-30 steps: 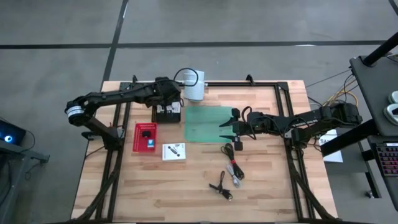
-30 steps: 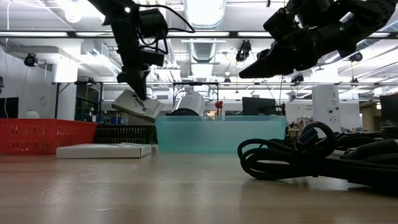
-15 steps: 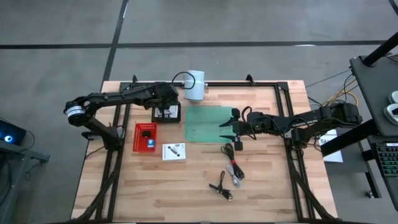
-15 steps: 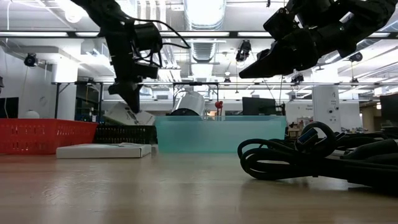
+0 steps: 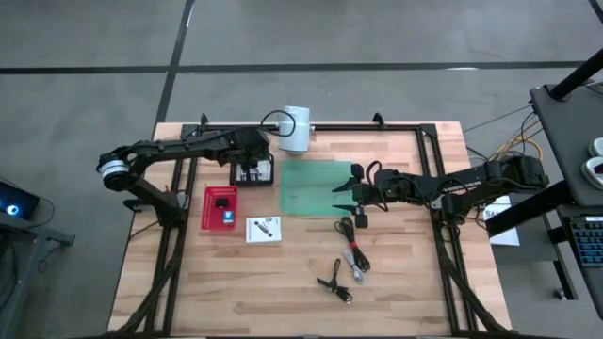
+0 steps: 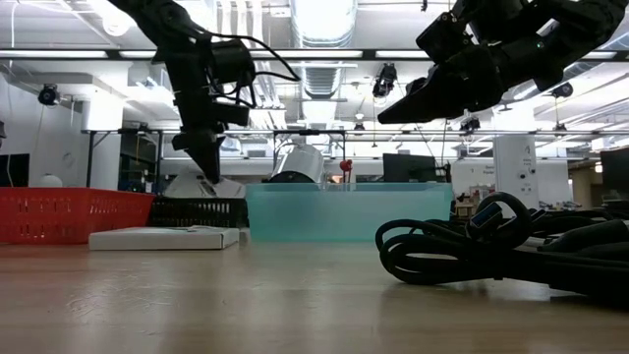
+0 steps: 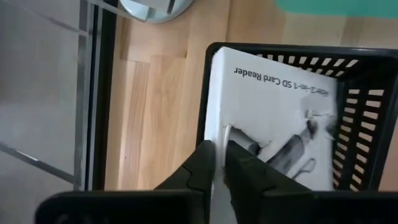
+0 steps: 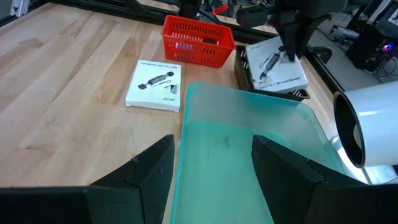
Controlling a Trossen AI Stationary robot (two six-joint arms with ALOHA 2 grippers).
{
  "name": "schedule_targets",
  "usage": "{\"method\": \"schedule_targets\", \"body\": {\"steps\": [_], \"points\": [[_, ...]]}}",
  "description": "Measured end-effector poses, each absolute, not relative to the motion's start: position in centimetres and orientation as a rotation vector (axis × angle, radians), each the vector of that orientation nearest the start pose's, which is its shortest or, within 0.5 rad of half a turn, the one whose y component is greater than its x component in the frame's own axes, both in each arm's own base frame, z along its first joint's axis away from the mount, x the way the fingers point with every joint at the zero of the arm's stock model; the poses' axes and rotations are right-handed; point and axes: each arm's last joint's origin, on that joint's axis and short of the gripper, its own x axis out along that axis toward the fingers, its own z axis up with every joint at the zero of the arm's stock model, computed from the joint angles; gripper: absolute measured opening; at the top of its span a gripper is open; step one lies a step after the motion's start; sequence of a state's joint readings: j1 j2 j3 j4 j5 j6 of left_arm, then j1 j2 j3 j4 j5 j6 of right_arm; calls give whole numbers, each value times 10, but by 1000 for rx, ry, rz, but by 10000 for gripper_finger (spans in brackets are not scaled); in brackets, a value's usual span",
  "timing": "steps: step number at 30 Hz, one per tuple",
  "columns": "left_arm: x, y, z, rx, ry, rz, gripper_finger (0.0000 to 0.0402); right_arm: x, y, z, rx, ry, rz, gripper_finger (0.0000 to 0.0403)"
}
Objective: Pick and place items into bin
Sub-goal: Put the right white usb box into the black bin, then put the white usb box into the black bin
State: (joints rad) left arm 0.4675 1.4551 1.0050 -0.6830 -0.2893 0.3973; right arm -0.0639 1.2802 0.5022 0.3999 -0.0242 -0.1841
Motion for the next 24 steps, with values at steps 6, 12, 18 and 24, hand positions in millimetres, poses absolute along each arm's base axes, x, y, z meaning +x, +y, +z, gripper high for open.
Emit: {"method": "schedule_targets", "body": {"steps": [6, 12, 18, 24], "points": [[243, 132, 227, 209, 1260, 450, 80, 250, -15, 192, -169, 380, -4, 201], [243, 131, 228, 190, 1264, 461, 124, 250, -15, 192, -175, 380, -2, 201], [252, 129, 244, 115, 1178, 526, 141, 250, -15, 192, -199, 380, 2, 201], [265, 114, 256, -78, 1061, 480, 142, 250, -15, 192, -207, 380, 3, 201]]}}
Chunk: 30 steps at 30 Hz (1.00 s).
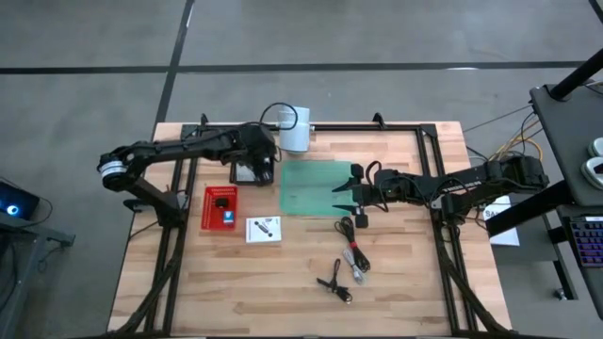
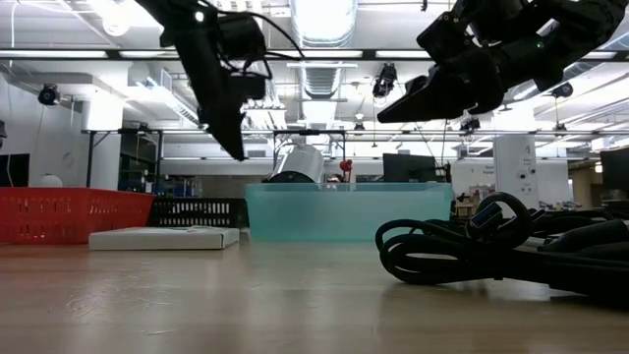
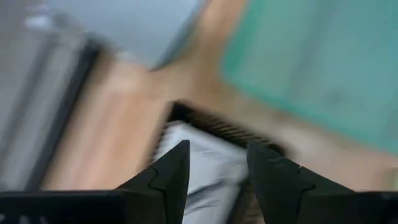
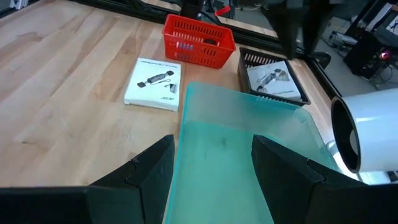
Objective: Pick and place items into bin
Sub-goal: Put the white usb box into the black bin
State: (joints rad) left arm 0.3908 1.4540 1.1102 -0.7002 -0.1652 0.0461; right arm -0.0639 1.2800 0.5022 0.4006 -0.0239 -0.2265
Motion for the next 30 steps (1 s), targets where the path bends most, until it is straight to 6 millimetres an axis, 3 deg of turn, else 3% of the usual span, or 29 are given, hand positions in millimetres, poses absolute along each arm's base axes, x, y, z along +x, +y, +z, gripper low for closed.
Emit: {"method": "schedule_targets", "body": {"steps": [7, 15, 20, 30], "points": [[279, 70, 253, -245, 1032, 270, 142, 250, -15, 192, -228, 378, 7, 201], [292, 18, 229, -100, 1123, 188, 142, 251, -15, 193, -247, 374, 10, 201], [300, 6, 209, -35, 1193, 202, 142, 251, -15, 194, -247, 372, 10, 201], [307, 6, 173, -40, 1322, 222, 142, 251, -15, 194, -246, 372, 10, 201]]}}
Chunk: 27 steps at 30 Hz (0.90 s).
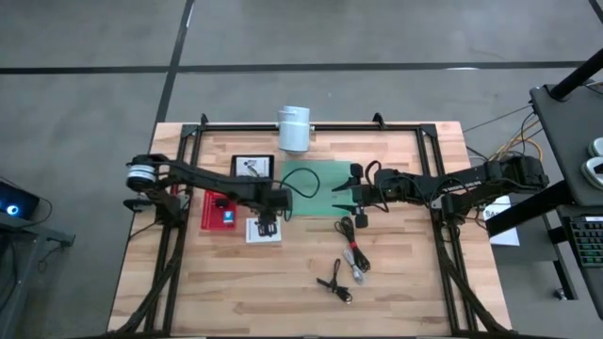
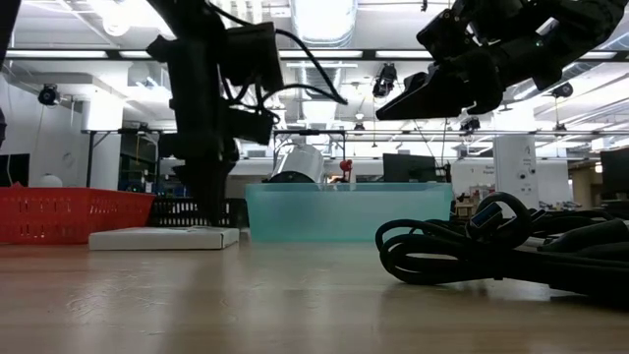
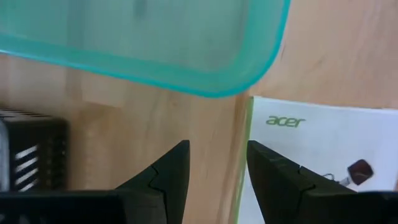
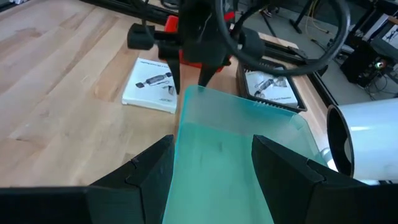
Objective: Pick and place items into bin
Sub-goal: Put the white usb box into the black bin
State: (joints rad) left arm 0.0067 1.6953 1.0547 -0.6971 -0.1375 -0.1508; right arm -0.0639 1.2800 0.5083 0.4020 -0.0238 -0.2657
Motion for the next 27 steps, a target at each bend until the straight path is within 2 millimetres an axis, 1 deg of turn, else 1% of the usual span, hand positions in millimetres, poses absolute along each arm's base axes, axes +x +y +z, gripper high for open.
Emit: {"method": "schedule_targets", "body": {"steps": [3, 8, 13, 21, 27], "points": [[308, 6, 168, -39, 1343, 223, 142, 251, -15, 194, -247, 373, 10, 201], [305, 6, 165, -37, 1362, 225, 142, 251, -15, 193, -247, 375, 10, 201], [304, 6, 167, -36, 1369, 224, 142, 251, -15, 194, -246, 374, 10, 201], [304, 6, 180, -22, 1345, 197, 142, 251, -15, 194, -246, 373, 10, 201], [301, 5, 178, -72, 1366, 176, 141, 251, -15, 193, -246, 374, 10, 201]]}}
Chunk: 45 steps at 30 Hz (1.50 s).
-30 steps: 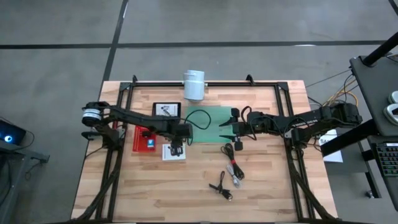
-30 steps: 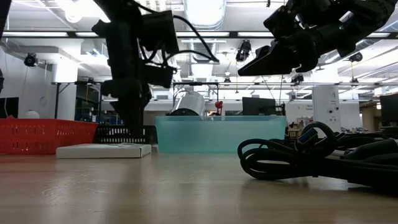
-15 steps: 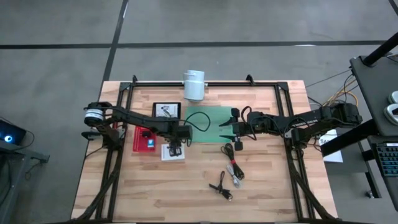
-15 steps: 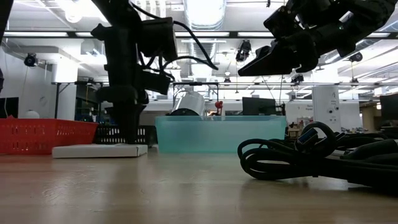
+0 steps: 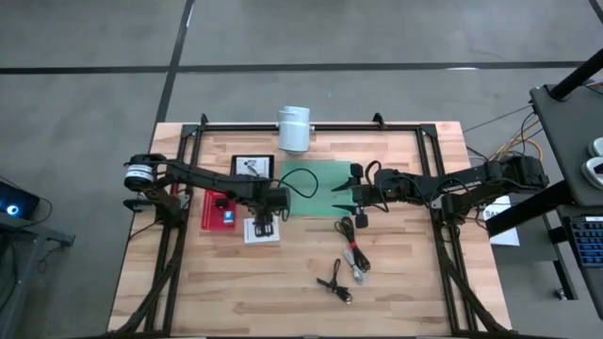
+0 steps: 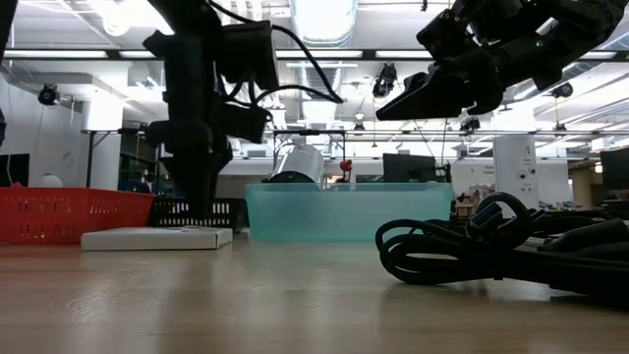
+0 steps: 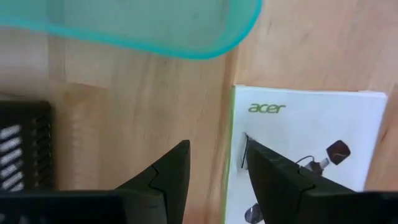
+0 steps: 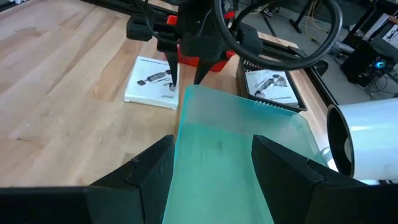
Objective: Pick and place items into bin
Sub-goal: Put the white usb box into the black bin
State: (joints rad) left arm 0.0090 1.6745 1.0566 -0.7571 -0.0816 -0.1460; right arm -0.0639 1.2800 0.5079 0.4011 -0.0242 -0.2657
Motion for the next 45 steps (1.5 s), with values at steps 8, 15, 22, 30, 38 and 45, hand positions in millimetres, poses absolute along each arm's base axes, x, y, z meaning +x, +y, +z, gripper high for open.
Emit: {"method": "schedule_targets", "body": {"steps": [8, 15, 22, 30, 38, 45], "points": [[297, 4, 167, -103, 1396, 153, 141, 251, -15, 194, -247, 373, 10, 201], [297, 4, 164, -103, 1399, 152, 141, 251, -15, 194, -250, 373, 11, 201], [302, 3, 146, -119, 1430, 128, 140, 251, -15, 194, -251, 373, 11, 201], [305, 3, 140, -116, 1457, 100, 101, 251, -15, 194, -254, 373, 12, 201], [306, 1, 158, -140, 1392, 40, 8, 251, -15, 193, -254, 373, 12, 201], [302, 1, 181, -135, 1360, 44, 3, 251, -15, 194, -254, 373, 12, 201]]}}
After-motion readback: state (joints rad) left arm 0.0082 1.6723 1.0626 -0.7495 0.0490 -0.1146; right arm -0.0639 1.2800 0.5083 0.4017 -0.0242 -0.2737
